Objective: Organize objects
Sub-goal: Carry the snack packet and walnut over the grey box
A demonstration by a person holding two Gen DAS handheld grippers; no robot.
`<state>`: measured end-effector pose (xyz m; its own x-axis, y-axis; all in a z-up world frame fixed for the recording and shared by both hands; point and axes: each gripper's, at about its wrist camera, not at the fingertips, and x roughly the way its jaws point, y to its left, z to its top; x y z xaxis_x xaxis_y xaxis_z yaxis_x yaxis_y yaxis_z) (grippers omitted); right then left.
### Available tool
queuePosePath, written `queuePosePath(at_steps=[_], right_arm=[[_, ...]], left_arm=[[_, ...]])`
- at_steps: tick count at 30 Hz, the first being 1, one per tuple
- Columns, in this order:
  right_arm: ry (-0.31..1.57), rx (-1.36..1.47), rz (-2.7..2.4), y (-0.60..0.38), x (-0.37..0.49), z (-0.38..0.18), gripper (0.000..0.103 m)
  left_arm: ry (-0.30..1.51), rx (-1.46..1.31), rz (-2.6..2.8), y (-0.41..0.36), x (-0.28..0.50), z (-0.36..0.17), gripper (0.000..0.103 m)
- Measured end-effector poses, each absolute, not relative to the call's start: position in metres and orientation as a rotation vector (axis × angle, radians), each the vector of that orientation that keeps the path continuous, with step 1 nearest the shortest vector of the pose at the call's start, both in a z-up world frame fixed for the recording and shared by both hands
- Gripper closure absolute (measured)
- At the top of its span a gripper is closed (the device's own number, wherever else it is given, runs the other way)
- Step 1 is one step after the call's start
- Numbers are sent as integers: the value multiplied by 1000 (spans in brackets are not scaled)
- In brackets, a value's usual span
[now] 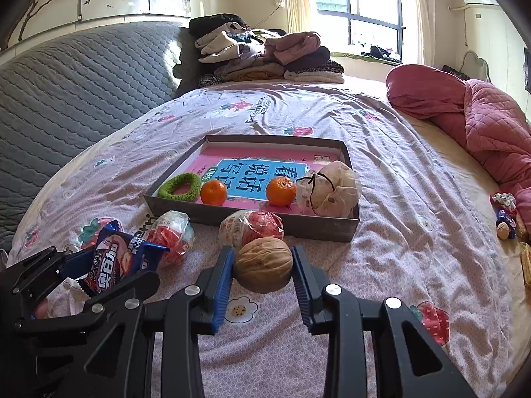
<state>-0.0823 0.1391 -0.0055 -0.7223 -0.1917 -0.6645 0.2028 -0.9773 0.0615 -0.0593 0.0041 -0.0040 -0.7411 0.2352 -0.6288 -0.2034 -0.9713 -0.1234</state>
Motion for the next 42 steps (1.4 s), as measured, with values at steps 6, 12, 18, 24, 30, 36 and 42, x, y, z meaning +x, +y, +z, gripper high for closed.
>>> queuePosePath(at_steps=[6, 12, 18, 24, 30, 36, 42], right_arm=[[-22, 1004, -2750, 141, -80, 5, 68], [-40, 973, -2763, 143, -81, 11, 68], [-51, 967, -2762, 145, -83, 10, 68], [-71, 944, -2765, 148, -84, 13, 68], [-75, 928, -2770, 149, -88, 15, 68], [-71, 910, -2776, 149, -93, 20, 68], [-59, 901, -2777, 145, -102, 21, 68]], left_arm=[[-75, -983, 2752, -3, -64, 1, 48], [-56, -960, 2774, -4, -69, 7, 48], [-41, -962, 2782, -3, -76, 7, 48], [-31, -949, 2786, -1, -82, 9, 48], [-21, -939, 2787, 0, -90, 14, 48], [-20, -927, 2809, -5, -100, 18, 48], [-11, -916, 2819, -10, -112, 23, 48]])
